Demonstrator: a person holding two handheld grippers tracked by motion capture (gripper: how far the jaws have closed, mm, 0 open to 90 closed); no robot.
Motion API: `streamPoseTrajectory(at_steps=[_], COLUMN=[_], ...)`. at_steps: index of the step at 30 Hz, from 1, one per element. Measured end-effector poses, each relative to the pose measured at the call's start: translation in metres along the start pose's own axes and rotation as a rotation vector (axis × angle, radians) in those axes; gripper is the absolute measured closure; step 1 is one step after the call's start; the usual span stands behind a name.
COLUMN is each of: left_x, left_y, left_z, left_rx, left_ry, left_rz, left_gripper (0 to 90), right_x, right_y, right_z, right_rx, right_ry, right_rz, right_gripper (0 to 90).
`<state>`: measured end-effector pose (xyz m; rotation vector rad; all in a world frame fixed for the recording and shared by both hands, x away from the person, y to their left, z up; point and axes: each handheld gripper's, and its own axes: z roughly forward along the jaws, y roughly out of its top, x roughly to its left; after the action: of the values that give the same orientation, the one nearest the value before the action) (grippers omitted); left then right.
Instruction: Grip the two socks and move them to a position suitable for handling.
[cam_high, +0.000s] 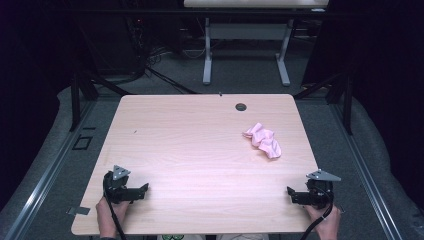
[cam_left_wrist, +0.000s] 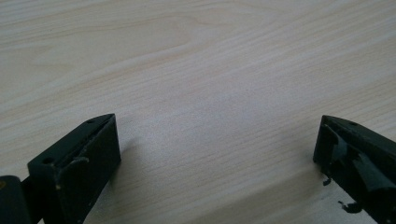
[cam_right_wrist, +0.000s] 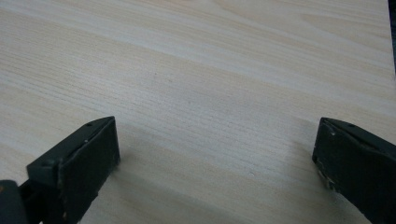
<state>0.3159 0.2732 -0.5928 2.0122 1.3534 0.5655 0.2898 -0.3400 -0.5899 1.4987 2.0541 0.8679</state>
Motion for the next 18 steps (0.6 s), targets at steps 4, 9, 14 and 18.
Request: streamPoseTrajectory(at_steps=[4,9,14,18], left_x=[0.0,0.0,0.0,0.0], left_y=[0.0,0.0,0.0,0.0], left_z=[0.0,0.0,0.0,0.0], left_rx=[0.0,-0.001,-0.001,-0.002], left_ry=[0.001,0.002,0.005,0.005], left_rz=[-0.001,-0.001,-0.003,-0.003], left_gripper=[0.5,0.5,0.6,0.7], right_x=[-0.001,-0.002,-0.002,-0.005], right_y=[0.001,0.004,0.009,0.017], right_z=[0.0,0.001,0.002,0.002], right_rx=[0.013,0.029,0.065,0.114], right_ry=[0.004,-0.002,-0.008,0.032], right_rz=[0.003,0.01,0.01,0.015], right_gripper=[0.0,0.0,0.0,0.0])
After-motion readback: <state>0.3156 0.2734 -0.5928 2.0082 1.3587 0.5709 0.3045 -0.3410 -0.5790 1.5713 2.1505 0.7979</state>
